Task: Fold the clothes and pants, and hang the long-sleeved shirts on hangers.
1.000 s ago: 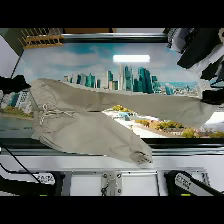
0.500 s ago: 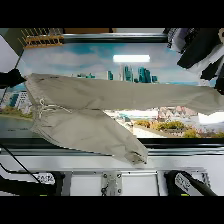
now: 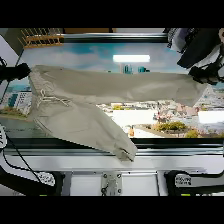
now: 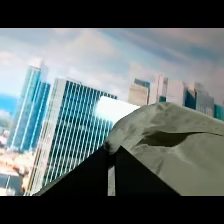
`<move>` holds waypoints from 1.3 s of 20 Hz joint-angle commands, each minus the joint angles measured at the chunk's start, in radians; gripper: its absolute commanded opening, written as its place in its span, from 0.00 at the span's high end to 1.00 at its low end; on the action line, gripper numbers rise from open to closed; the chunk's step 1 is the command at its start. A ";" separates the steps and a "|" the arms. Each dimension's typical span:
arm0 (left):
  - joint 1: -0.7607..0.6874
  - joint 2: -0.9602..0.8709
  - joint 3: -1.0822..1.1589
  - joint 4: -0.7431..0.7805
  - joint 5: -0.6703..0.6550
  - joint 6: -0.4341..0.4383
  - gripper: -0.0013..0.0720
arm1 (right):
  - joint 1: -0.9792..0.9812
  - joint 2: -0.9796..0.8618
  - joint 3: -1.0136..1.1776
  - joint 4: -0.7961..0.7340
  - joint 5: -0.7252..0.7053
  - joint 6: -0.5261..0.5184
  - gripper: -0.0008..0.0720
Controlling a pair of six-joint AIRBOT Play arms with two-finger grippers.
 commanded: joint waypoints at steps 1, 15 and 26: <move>-0.055 -0.058 0.001 -0.001 0.226 -0.034 0.67 | 0.039 -0.151 0.104 0.013 -0.286 0.139 0.87; 0.156 0.147 -0.204 0.299 -0.268 -0.263 0.00 | 0.046 0.190 0.011 0.081 0.108 -0.198 0.23; 0.223 0.243 -0.753 0.105 -0.033 -0.223 0.00 | 0.292 0.470 -0.459 0.125 0.106 -0.198 0.39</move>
